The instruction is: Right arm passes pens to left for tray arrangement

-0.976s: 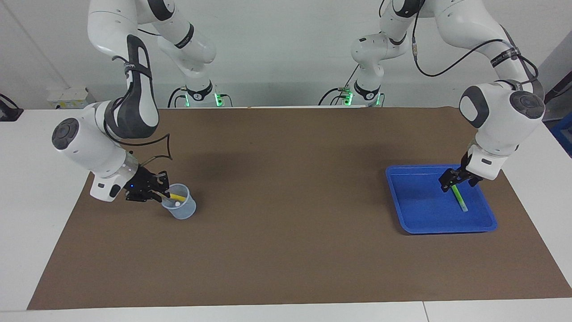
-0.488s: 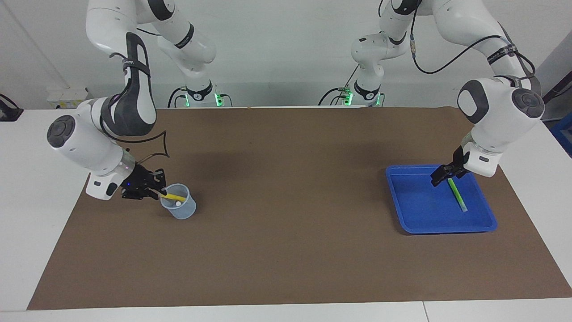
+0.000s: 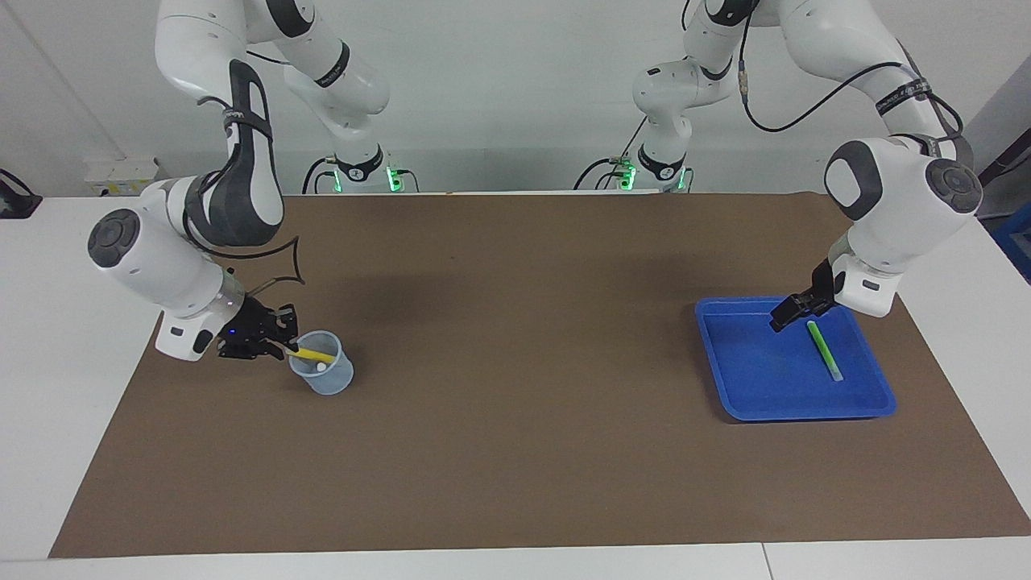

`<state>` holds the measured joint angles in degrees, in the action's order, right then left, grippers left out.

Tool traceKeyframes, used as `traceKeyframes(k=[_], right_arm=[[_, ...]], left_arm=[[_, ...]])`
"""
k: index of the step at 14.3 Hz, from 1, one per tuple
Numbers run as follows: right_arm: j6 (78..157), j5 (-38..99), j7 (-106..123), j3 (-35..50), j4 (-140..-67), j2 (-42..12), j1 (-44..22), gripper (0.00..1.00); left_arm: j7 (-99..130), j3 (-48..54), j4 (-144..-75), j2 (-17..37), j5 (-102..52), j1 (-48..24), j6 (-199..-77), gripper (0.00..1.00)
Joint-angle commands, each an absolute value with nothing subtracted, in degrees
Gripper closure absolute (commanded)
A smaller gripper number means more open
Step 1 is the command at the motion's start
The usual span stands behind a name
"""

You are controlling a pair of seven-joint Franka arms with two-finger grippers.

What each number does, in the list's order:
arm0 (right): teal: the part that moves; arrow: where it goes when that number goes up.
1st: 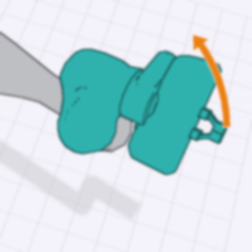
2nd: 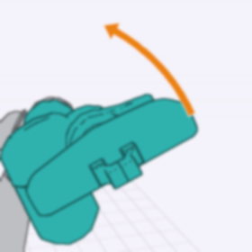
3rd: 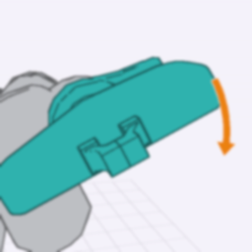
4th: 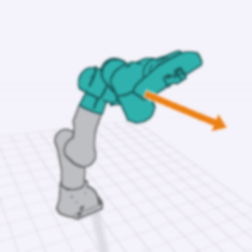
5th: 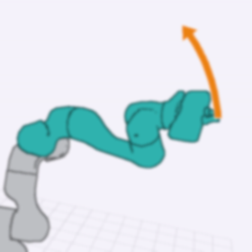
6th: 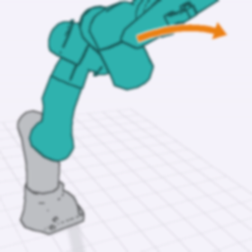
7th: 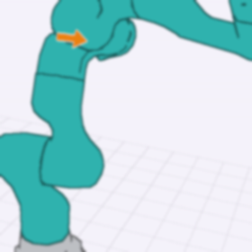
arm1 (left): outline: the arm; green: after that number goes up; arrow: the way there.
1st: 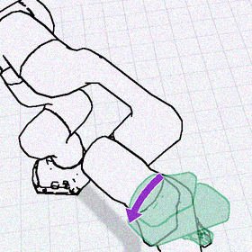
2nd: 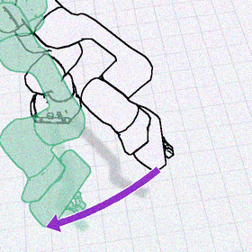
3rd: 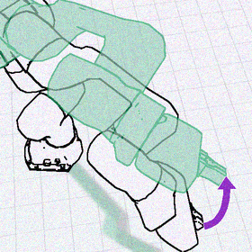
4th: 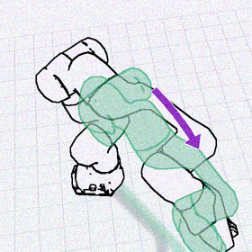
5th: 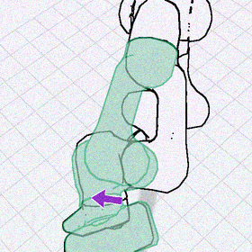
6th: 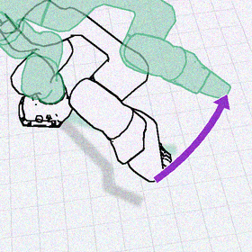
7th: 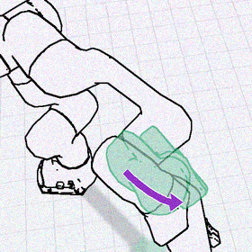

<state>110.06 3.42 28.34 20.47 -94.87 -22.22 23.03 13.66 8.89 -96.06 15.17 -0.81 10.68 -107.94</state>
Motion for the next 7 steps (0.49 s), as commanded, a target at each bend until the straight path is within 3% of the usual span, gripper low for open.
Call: traceKeyframes(k=[1,7], right_arm=[[109.60,2.55,26.90,20.74,-95.62,-21.88,23.12,0.74],[109.16,2.46,25.93,20.83,-95.89,-21.80,23.03,0.75]], left_arm=[[14.68,8.70,-96.24,14.06,-1.49,10.20,-106.44,0.01],[15.56,8.79,-96.33,13.97,-1.49,10.20,-105.91,0.01]])
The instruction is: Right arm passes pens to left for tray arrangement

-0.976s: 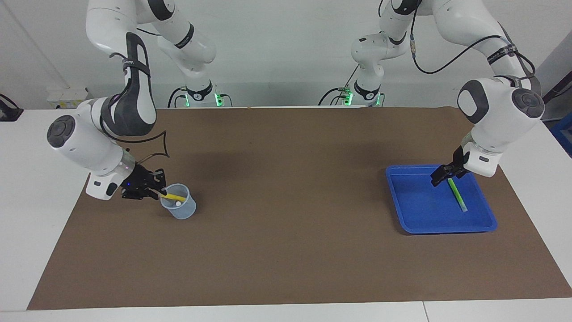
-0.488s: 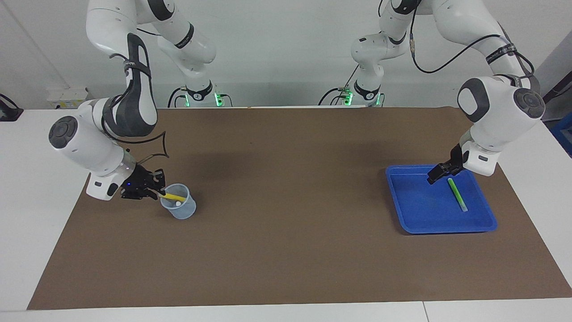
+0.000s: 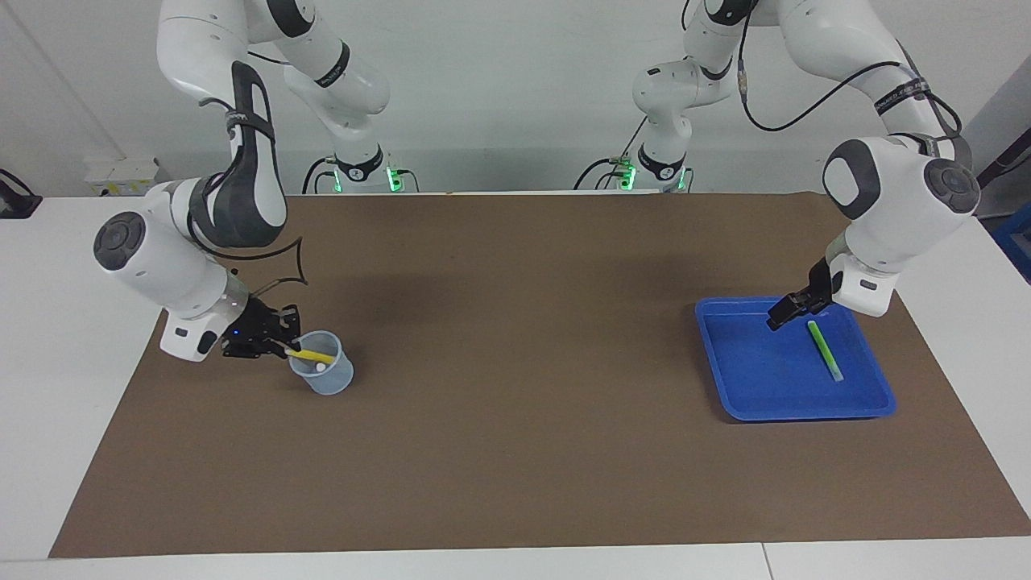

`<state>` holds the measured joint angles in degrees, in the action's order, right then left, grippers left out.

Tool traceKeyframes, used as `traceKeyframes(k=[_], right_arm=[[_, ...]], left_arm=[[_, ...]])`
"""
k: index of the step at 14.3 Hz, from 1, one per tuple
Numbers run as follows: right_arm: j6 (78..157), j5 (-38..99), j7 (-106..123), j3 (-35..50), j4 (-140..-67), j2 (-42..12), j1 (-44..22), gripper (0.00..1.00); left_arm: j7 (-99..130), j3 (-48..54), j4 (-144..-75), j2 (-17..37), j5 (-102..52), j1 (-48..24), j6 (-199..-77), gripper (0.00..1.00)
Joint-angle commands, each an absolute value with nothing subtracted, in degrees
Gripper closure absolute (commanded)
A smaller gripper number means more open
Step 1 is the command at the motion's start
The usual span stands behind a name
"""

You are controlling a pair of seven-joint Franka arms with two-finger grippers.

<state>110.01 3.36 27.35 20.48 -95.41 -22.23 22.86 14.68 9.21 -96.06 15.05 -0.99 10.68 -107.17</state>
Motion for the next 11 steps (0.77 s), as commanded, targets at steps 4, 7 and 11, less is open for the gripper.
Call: traceKeyframes(k=[4,7,11], right_arm=[[109.07,2.46,25.93,20.83,-95.89,-21.80,23.03,0.91],[108.81,2.46,26.01,20.83,-95.80,-21.80,22.32,1.00],[108.28,2.46,26.02,20.92,-95.71,-21.80,22.24,1.00]], left_arm=[[16.70,8.96,-96.33,13.89,-1.49,10.20,-105.03,0.01],[17.14,8.96,-96.42,13.89,-1.49,10.20,-105.64,0.01],[17.05,8.96,-96.50,13.89,-1.49,10.20,-105.47,0.01]])
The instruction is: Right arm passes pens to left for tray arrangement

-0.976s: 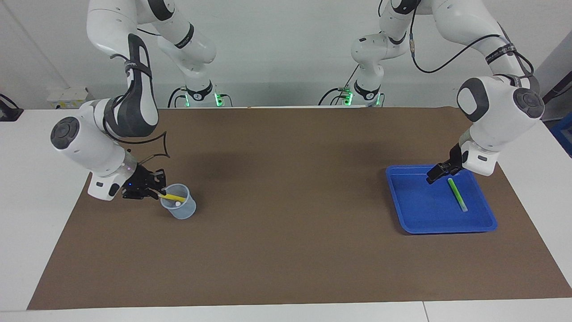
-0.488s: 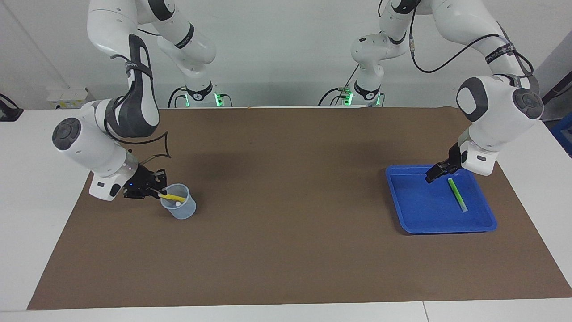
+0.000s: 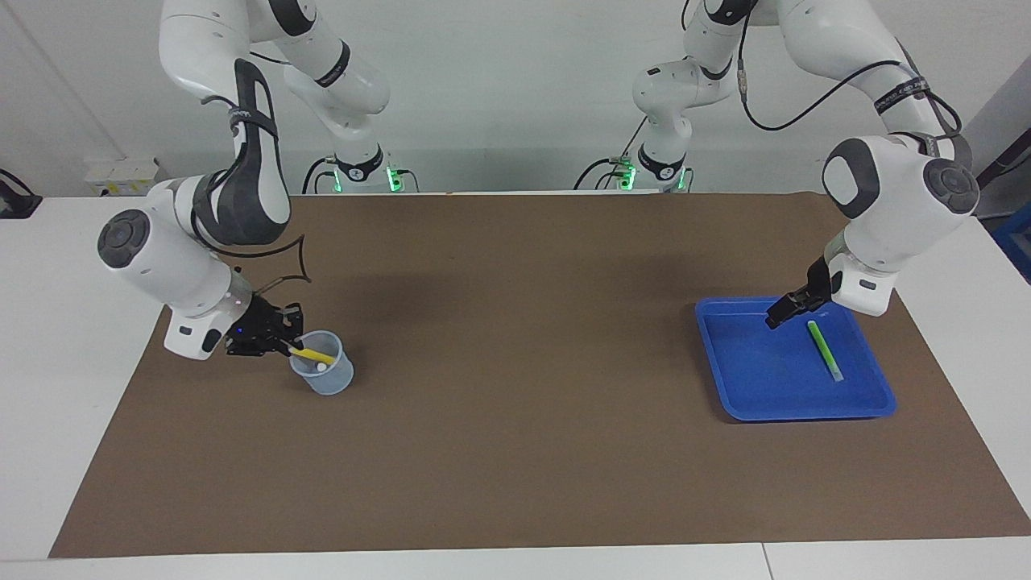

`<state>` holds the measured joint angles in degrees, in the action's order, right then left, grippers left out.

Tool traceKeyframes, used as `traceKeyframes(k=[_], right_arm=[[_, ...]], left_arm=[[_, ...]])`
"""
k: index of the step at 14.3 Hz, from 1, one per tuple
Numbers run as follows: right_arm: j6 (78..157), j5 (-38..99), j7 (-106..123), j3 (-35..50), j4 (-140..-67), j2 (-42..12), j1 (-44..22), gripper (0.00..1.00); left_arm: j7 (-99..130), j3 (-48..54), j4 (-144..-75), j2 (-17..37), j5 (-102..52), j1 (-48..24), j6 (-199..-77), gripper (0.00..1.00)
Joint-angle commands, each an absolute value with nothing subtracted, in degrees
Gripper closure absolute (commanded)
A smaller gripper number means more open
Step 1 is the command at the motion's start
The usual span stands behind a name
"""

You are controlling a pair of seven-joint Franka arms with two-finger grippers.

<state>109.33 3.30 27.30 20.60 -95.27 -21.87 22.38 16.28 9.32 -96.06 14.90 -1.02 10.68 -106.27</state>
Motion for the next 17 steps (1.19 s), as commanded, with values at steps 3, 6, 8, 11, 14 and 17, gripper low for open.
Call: traceKeyframes(k=[3,6,8,11,14,17], right_arm=[[107.49,2.46,26.10,20.92,-95.36,-21.71,21.54,1.00],[106.62,2.46,26.10,21.09,-95.01,-21.18,20.75,1.00],[106.52,2.46,26.02,21.09,-94.92,-20.66,20.48,1.00],[106.52,2.46,26.02,21.27,-94.75,-19.95,20.39,1.00],[104.86,1.85,26.02,21.36,-93.09,-19.69,20.39,1.00],[103.62,0.27,26.02,21.44,-91.58,-18.81,20.21,1.00]], left_arm=[[17.05,8.88,-96.59,13.80,-1.49,10.20,-105.73,0.01],[17.05,8.96,-96.50,13.80,-1.49,10.20,-105.91,0.01],[17.14,8.96,-96.50,13.80,-1.49,10.20,-105.91,0.01],[17.14,8.96,-96.42,13.80,-1.49,10.20,-105.38,0.01],[17.31,9.14,-96.33,13.80,-3.51,10.20,-105.12,0.01],[17.49,9.14,-96.68,13.18,-3.78,10.20,-104.15,0.01]])
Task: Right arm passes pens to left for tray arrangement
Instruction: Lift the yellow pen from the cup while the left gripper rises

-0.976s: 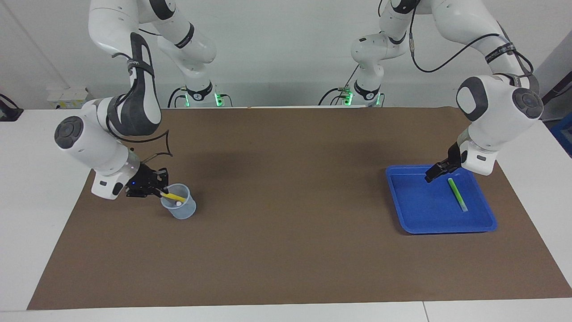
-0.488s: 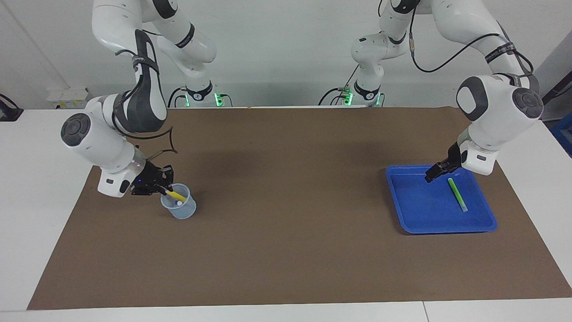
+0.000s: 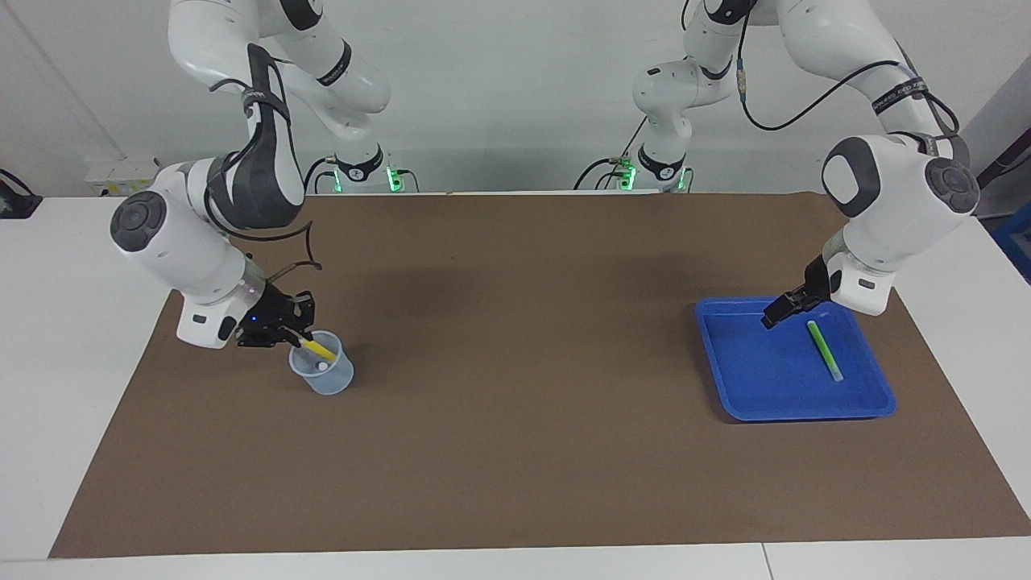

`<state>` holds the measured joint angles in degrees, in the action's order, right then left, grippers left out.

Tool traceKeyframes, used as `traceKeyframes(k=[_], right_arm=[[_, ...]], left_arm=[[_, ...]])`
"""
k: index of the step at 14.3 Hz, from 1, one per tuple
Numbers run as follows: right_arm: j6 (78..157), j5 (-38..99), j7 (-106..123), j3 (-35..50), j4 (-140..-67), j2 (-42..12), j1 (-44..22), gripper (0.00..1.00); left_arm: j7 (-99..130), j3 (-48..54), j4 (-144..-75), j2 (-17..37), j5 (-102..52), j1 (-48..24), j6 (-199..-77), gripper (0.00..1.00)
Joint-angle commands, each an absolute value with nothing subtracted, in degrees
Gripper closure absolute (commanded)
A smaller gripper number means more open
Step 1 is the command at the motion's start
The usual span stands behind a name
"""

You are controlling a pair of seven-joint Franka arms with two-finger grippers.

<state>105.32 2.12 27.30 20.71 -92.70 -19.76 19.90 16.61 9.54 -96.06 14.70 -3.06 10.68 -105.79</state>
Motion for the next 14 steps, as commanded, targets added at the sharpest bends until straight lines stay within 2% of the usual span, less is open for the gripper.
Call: traceKeyframes(k=[1,5,11,14], right_arm=[[103.62,0.26,26.02,21.45,-91.58,-18.11,20.04,1.00],[103.18,0.18,25.93,21.44,-91.50,-16.18,18.98,1.00],[100.82,1.40,26.10,21.27,-91.41,-7.66,19.16,1.00],[99.93,3.06,25.84,21.18,-91.32,-5.28,19.51,1.00]], left_arm=[[17.58,9.14,-96.59,13.18,-3.78,10.20,-104.24,0.01],[20.64,10.19,-96.42,13.10,-4.30,10.20,-103.72,0.01],[30.66,11.25,-96.59,11.95,-9.04,9.67,-99.41,0.01],[34.00,11.25,-96.59,11.87,-11.68,9.67,-98.00,0.01]])
